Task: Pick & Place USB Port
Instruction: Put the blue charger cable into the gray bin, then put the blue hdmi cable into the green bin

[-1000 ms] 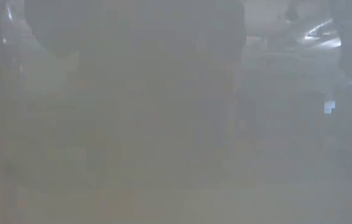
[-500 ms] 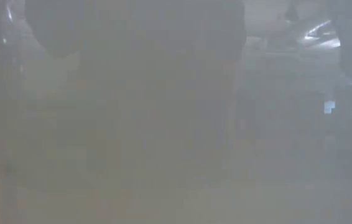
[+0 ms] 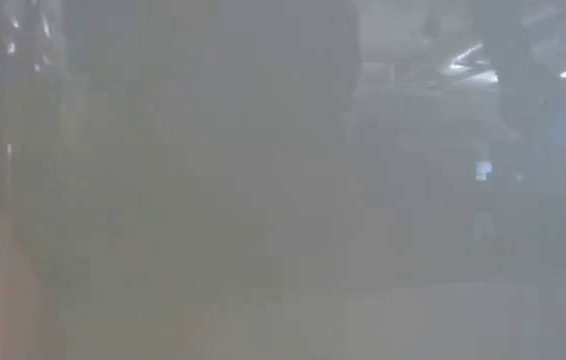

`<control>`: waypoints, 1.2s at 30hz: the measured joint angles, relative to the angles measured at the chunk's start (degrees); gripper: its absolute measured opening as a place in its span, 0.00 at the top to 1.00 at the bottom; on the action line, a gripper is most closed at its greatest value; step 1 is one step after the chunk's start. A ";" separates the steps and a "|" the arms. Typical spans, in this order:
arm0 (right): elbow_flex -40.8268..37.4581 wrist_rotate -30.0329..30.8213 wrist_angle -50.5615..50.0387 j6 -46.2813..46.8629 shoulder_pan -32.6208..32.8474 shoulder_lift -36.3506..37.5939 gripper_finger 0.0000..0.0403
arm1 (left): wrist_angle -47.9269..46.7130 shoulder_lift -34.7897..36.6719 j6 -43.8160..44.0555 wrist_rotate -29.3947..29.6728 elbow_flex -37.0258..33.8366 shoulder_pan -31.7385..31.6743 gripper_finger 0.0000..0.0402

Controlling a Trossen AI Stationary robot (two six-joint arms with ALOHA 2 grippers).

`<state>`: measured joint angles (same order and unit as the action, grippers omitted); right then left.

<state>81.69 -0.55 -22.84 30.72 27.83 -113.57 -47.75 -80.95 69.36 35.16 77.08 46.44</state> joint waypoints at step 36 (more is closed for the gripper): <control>3.04 16.38 -0.80 -1.64 -8.83 24.62 0.68 | -0.07 -0.04 -0.66 1.38 0.00 -0.54 0.81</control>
<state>84.73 15.83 -23.64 29.08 19.01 -88.95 -47.81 -80.99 68.71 36.53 77.08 45.90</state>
